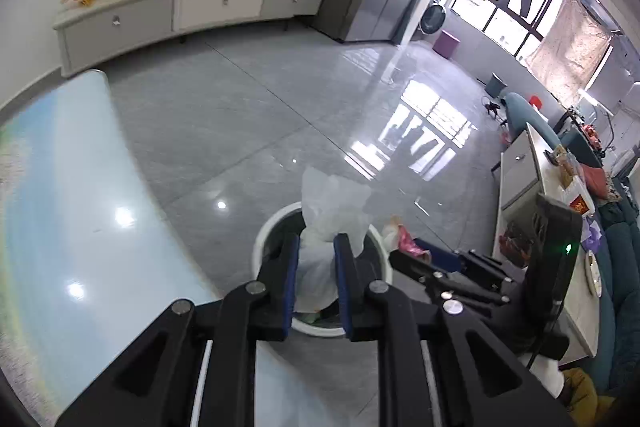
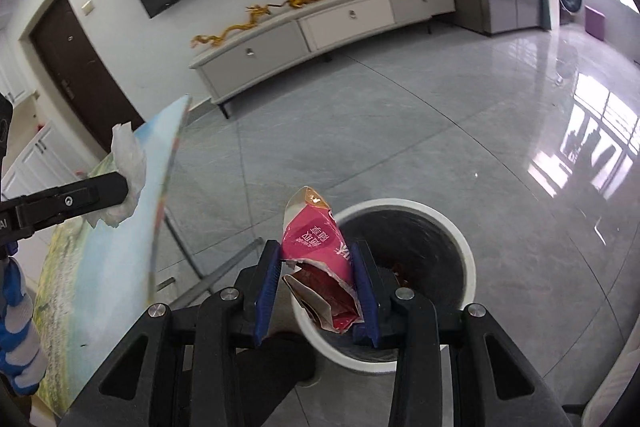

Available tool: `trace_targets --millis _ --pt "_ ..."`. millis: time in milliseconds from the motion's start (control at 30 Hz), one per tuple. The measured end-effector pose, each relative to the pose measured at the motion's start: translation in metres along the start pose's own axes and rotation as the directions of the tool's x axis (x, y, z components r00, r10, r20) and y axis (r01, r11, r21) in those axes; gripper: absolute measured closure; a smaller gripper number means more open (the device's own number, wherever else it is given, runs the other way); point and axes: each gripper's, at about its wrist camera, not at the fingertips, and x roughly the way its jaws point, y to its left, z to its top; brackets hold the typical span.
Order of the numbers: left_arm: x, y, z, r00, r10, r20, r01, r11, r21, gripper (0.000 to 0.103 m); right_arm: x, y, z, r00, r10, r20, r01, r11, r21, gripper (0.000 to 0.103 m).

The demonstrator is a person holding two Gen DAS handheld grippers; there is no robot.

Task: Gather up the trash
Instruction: 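Carry tissue and pink bag over the bin and open both grippers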

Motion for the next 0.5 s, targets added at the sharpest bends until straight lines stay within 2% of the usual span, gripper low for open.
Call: trace_targets --millis 100,167,233,300,500 --pt "0.033 -0.007 0.009 0.999 -0.024 -0.042 0.024 1.0 -0.009 0.081 0.011 -0.022 0.002 1.0 -0.019 -0.01 0.02 0.999 0.033 0.066" --pt "0.051 -0.008 0.011 0.997 -0.03 -0.067 0.029 0.999 -0.022 0.07 0.017 -0.027 0.0 0.999 -0.031 -0.016 0.032 0.998 0.048 0.066" --pt "0.065 -0.008 0.013 0.996 -0.04 -0.083 0.037 0.998 -0.044 0.042 0.024 -0.034 -0.001 0.999 -0.043 -0.026 0.044 0.997 0.063 0.059" --pt "0.07 -0.007 0.013 0.995 -0.048 -0.086 0.044 0.998 -0.051 0.041 0.031 -0.045 -0.004 0.997 -0.062 -0.039 0.065 0.995 0.076 0.055" --pt "0.073 -0.006 0.005 0.993 -0.037 -0.109 0.032 0.999 -0.041 0.041 0.032 -0.05 -0.012 0.996 -0.067 -0.059 0.073 0.992 0.102 0.053"
